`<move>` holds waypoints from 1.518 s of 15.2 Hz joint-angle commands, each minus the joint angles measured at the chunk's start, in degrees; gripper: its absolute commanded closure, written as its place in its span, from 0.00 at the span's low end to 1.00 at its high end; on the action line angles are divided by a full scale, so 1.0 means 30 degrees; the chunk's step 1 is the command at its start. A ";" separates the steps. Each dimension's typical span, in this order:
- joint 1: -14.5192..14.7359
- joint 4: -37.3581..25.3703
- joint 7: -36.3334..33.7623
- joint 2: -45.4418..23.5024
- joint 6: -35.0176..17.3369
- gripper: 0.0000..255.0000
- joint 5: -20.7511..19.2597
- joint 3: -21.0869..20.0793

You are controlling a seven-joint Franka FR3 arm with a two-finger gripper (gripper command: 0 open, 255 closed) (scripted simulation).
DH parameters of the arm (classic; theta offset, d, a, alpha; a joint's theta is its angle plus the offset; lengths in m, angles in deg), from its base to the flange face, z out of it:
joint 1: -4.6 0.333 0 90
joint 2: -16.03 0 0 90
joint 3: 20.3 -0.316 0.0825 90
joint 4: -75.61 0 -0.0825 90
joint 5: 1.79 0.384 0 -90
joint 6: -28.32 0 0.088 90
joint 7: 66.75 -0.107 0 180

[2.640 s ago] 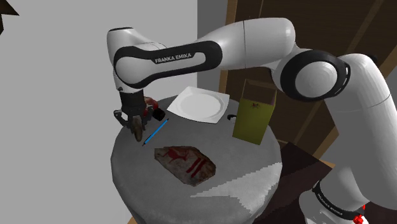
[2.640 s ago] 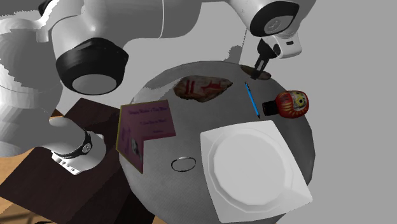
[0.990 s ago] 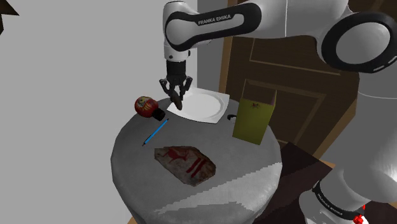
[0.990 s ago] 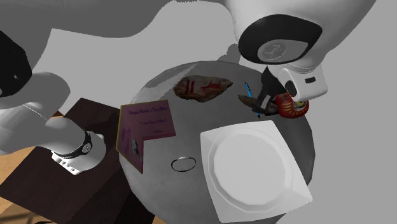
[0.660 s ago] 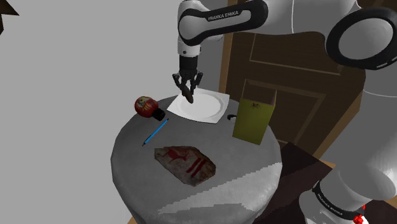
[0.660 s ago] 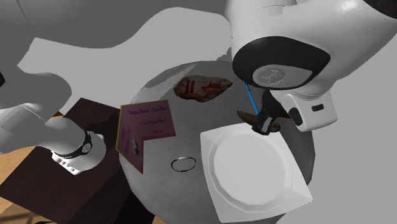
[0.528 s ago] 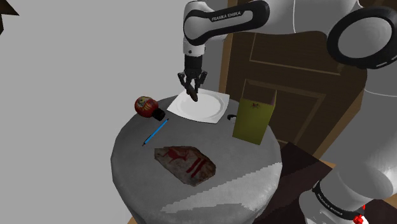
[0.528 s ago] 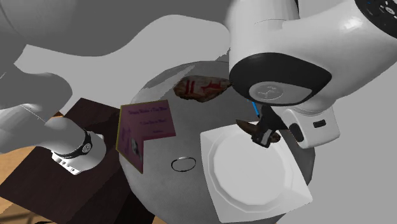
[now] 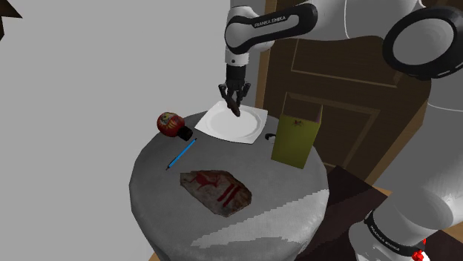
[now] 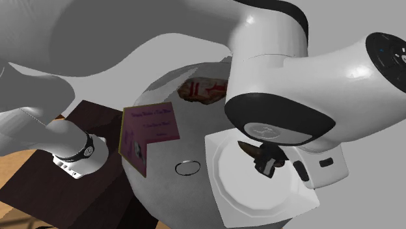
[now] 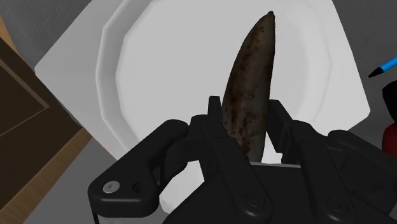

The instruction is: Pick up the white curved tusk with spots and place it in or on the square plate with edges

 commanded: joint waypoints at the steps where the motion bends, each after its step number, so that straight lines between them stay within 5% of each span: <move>1: -0.0042 0.0450 0.0086 -0.0053 -0.0500 1.00 -0.0010 0.0029; 9: -0.0007 0.1877 0.0175 -0.0648 -0.2489 1.00 -0.0172 0.0118; 17: -0.0007 0.1877 0.0175 -0.0648 -0.2489 1.00 -0.0171 0.0118; 18: -0.0007 0.1877 0.0175 -0.0647 -0.2490 0.00 -0.0171 0.0118; 23: -0.0007 0.1878 0.0175 -0.0647 -0.2490 0.00 -0.0171 0.0118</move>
